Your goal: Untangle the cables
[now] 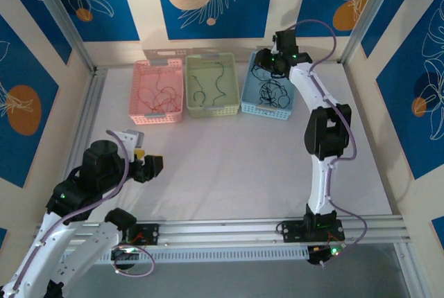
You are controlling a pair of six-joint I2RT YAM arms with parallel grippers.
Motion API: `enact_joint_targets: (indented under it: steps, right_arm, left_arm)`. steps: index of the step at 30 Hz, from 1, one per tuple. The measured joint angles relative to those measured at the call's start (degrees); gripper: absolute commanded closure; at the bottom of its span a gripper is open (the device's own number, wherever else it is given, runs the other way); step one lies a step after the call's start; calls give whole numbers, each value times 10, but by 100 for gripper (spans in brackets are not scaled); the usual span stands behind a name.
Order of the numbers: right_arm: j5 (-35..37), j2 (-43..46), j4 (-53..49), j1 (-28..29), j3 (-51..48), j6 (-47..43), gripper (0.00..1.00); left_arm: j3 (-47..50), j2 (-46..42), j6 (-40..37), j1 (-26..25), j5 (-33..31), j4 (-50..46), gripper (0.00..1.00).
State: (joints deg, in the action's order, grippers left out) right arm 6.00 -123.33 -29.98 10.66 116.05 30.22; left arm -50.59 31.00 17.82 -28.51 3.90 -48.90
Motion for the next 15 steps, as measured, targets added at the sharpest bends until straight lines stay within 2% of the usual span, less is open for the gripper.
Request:
enact_joint_targets:
  steps: [4, 7, 11, 15]
  right_arm:
    - [23, -3, -34, 9, 9, -10, 41]
    - [33, 35, -31, 19, -24, -19, 41]
    - [46, 193, 10, 45, -193, -28, 42]
    - [57, 408, 83, 82, -396, -28, 41]
  left_arm:
    - [0, 0, 0, 0, 0, 0, 27]
    - [0, 0, 0, 0, -2, 0, 26]
    - [0, 0, 0, 0, -2, 0, 24]
    - [0, -2, 0, 0, -10, 0, 20]
